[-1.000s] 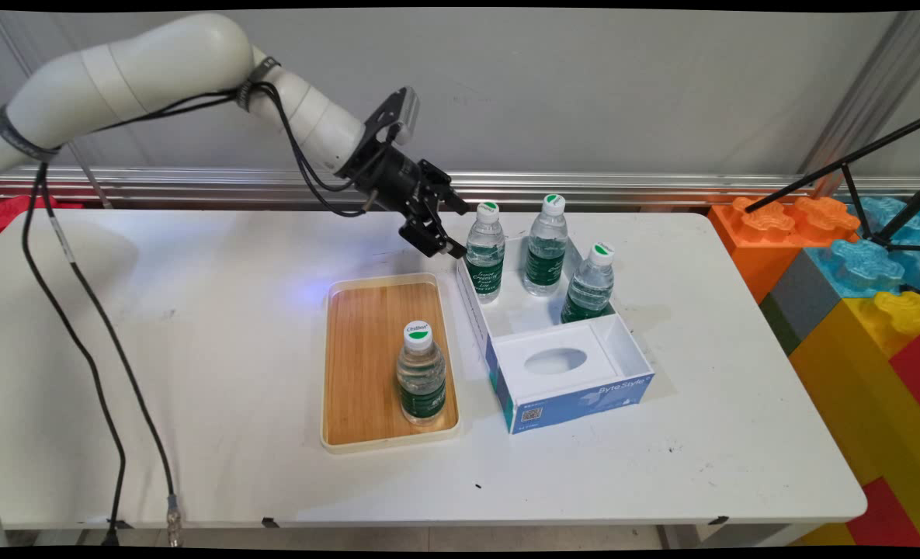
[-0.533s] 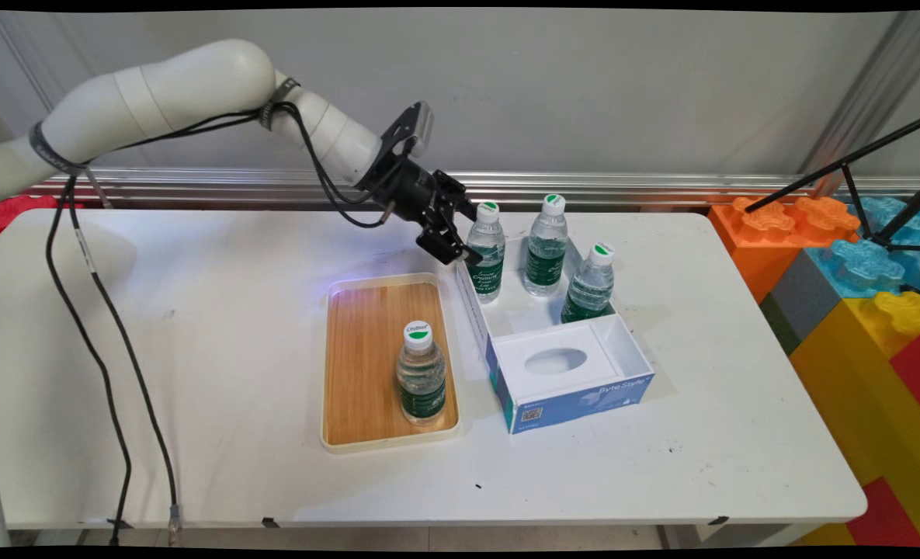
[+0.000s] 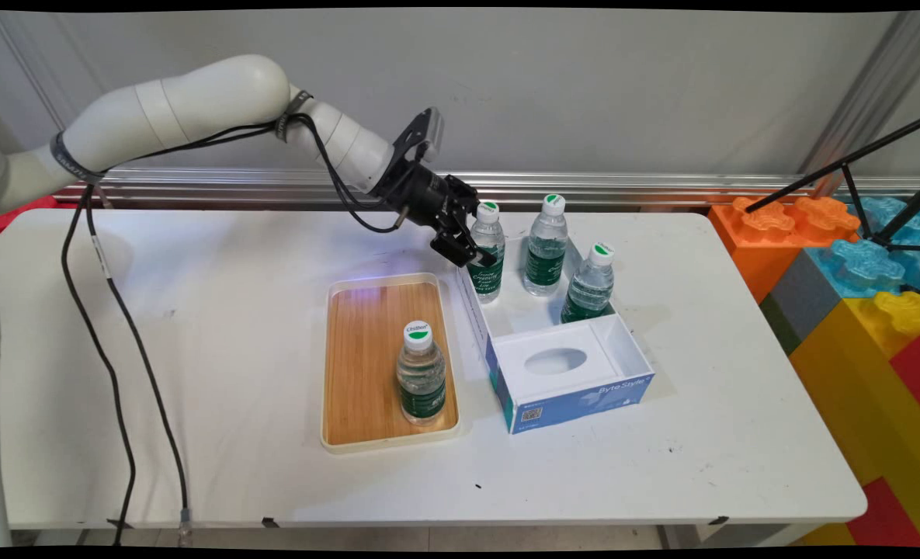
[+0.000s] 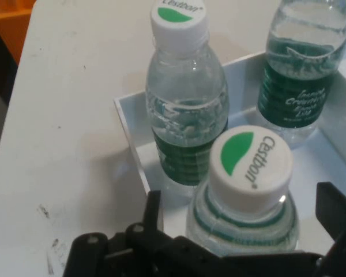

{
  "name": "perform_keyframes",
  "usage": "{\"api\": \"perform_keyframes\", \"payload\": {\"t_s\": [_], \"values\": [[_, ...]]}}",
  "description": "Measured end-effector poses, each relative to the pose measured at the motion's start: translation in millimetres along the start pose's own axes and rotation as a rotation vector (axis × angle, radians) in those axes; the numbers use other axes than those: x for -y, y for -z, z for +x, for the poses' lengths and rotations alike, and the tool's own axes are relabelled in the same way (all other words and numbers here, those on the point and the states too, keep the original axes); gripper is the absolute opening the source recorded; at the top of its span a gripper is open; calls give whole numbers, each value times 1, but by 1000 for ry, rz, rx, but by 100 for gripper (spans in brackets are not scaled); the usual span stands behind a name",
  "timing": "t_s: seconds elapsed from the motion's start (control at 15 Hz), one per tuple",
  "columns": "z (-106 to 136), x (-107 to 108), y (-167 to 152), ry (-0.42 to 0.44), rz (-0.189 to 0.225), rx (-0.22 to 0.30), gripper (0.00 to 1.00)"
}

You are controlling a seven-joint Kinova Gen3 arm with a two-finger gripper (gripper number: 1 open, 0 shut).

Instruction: Pick up the green bottle from the white box, then place the picked object on the tray

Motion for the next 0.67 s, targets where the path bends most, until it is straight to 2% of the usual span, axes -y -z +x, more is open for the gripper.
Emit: {"api": "perform_keyframes", "payload": {"t_s": [0.07, 0.13, 0.67], "values": [[0, 0, -2, 1, 0, -4, 100], [0, 0, -3, 1, 1, -7, 0], [-3, 0, 2, 1, 11, -3, 0]]}}
